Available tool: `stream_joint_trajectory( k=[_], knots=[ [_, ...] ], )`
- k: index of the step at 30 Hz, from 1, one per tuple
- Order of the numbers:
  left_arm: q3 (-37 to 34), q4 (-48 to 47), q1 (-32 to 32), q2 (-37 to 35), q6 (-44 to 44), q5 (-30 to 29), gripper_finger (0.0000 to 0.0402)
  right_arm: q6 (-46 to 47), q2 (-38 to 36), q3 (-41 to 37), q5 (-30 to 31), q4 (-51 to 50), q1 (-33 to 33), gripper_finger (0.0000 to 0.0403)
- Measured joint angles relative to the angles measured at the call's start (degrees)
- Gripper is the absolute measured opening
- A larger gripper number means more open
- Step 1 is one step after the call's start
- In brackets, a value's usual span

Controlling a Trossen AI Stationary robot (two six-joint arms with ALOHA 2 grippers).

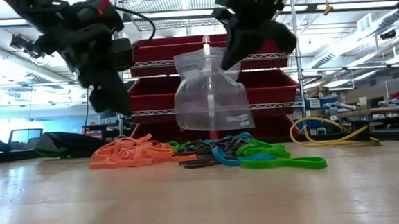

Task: Sort rubber bands
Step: Put the orange rubber band into the transparent zip bag

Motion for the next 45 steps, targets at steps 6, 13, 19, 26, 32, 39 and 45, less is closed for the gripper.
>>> stream_joint_trajectory(
  k=[6,13,19,26,32,39,45],
  knots=[
    [-2.42,1.11,-5.01,0.02,3.01,-8.13,0.0243,2.86,0.02,0.79,-5.68,-3.54,-0.47,0.0000],
    [-4.82,5.29,-8.44,2.43,6.18,-15.46,0.0243,5.63,0.04,0.79,-7.10,-1.64,-0.45,0.0000],
    [-4.86,8.62,-10.32,7.65,9.36,-18.52,0.0234,7.16,0.09,0.79,-7.55,-1.00,-0.45,0.0000],
    [-4.43,10.26,-11.23,12.22,9.11,-23.16,0.0169,8.89,0.09,0.79,-7.57,-0.34,-0.10,0.0000],
    [0.18,5.52,-11.38,10.44,11.02,-23.45,0.0063,9.92,0.09,0.79,-7.64,-0.27,-0.05,0.0000],
    [6.87,-5.55,-11.38,7.88,13.57,-22.38,0.0007,10.29,0.11,0.79,-7.61,-0.07,-0.05,0.0000],
    [8.67,-7.50,-11.38,7.79,13.70,-21.81,0.0006,10.33,0.13,0.79,-7.61,0.29,-0.03,0.0000]
  ],
)
